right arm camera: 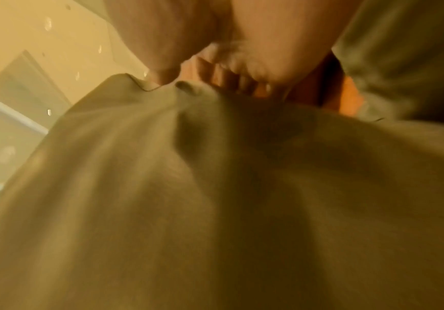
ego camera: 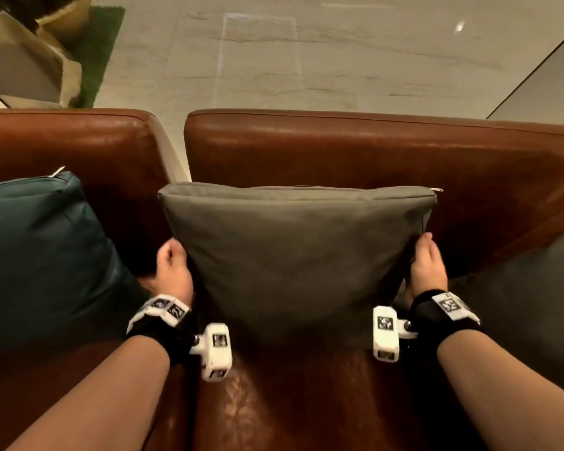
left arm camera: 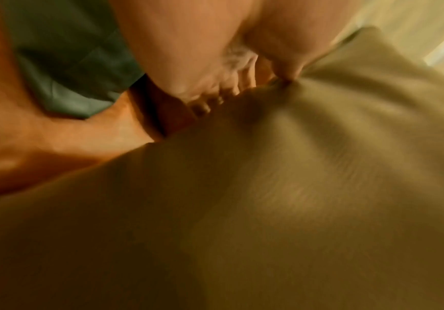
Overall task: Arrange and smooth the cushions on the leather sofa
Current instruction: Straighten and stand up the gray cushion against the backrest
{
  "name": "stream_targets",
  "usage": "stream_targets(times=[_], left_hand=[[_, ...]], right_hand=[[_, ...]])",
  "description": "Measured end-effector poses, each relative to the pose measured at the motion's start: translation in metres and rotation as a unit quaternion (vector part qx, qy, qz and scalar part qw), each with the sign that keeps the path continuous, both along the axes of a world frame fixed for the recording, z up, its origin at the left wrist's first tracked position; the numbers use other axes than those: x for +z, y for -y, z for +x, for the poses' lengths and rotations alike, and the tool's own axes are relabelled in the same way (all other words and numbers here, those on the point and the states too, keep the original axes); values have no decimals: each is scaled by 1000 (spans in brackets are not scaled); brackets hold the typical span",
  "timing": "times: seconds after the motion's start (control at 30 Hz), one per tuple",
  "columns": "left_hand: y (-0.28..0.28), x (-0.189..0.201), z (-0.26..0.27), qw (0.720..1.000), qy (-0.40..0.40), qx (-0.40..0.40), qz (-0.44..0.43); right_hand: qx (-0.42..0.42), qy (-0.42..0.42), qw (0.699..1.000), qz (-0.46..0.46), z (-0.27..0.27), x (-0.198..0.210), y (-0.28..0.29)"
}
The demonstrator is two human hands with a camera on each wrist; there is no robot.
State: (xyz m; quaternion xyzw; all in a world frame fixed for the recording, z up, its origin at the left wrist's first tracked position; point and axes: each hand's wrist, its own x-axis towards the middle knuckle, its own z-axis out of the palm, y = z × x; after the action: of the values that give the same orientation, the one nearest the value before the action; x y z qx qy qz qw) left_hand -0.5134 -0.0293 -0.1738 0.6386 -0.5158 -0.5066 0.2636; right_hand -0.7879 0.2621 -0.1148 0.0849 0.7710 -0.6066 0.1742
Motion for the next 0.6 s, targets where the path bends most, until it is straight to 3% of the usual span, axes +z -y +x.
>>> stream_targets(times=[0.03,0.1,0.27,0.33,0.43,0.5,0.6], left_hand=[[-2,-20,9,999,32,-35,20],[-10,-35,10,996,74,-56,13],[-34,13,-21,996,-2,53,-78],[-33,5,-15,997,22,36,-68],[-34,-13,13,985,136,-103,-4],[-42,-20,25,975,152,-161,28],[-49,-20,22,990,96,-101,17]], right_hand=[[16,24,1000,-7,4,-9,-4],[39,-6,999,16,13,-22,-5],[-3,-137,987,85,19,-11,2],[1,-129,988,81,19,-9,-1],[31,-49,995,81,21,-24,-14],[50,-9,996,78,27,-32,-20],[-2,-75,992,102,36,-33,-18]])
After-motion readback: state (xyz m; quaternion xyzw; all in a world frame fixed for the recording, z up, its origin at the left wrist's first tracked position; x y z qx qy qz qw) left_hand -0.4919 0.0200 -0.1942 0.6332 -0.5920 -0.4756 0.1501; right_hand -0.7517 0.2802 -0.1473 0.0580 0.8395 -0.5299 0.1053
